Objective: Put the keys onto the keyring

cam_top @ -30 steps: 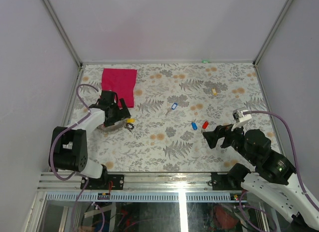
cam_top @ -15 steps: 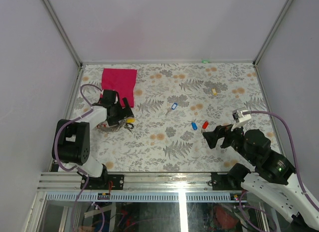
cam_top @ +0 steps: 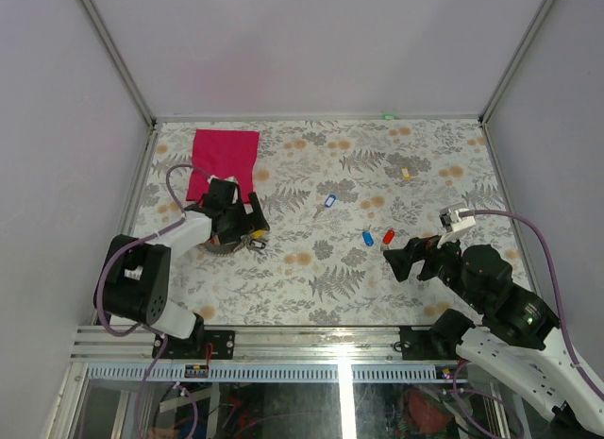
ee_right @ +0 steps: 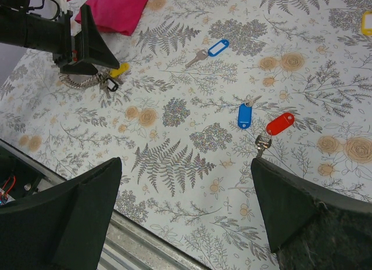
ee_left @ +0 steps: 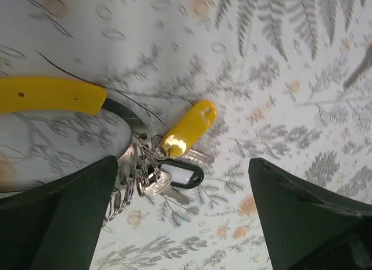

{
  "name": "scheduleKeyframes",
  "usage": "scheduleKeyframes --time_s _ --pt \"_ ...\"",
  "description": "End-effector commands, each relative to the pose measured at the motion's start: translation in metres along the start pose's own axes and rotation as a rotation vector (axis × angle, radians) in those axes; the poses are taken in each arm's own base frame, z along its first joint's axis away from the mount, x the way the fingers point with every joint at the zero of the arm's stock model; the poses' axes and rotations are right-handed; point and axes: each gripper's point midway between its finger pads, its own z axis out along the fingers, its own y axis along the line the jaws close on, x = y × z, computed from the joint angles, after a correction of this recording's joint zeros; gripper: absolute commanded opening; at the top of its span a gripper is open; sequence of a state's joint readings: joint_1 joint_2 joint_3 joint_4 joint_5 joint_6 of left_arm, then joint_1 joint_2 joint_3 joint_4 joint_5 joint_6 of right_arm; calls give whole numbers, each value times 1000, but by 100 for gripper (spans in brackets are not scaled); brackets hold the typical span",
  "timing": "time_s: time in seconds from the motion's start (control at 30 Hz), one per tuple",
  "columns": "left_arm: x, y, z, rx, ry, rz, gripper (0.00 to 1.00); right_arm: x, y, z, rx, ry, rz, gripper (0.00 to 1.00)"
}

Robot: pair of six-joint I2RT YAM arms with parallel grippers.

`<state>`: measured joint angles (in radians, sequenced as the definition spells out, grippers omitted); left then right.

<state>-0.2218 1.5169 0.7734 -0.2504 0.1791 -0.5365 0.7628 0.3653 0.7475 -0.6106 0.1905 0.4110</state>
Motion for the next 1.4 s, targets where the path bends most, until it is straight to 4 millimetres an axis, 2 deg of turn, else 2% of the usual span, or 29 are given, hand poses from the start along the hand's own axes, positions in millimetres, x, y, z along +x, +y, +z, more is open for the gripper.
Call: scheduleKeyframes --time_s 0.0,0.23,0.5,0.6,0.9,0.97,1.03,1.17,1.37 --pt "37 -11 -2 31 57 -9 100 -9 4 1 -19 -38 3 99" --pt "62 -41 -16 84 50 26 100 -8 4 2 -17 -30 3 99" --pt "96 -75 -21 125 79 92 100 -7 5 4 -17 -22 3 99" --pt "109 -92 -22 152 88 114 100 -7 5 4 -17 -20 3 99" --pt "167 -158 -16 214 156 268 100 -5 5 5 -14 -12 8 99" --pt "174 -169 -15 216 159 301 100 -5 5 5 -13 -10 7 99" --pt "176 -176 -15 213 146 330 100 -5 4 4 -10 -13 10 99" --pt "166 -182 -24 217 96 355 100 -6 3 4 -6 -15 12 99" --pt "142 -181 -52 239 -10 364 100 -4 0 8 16 -12 27 99"
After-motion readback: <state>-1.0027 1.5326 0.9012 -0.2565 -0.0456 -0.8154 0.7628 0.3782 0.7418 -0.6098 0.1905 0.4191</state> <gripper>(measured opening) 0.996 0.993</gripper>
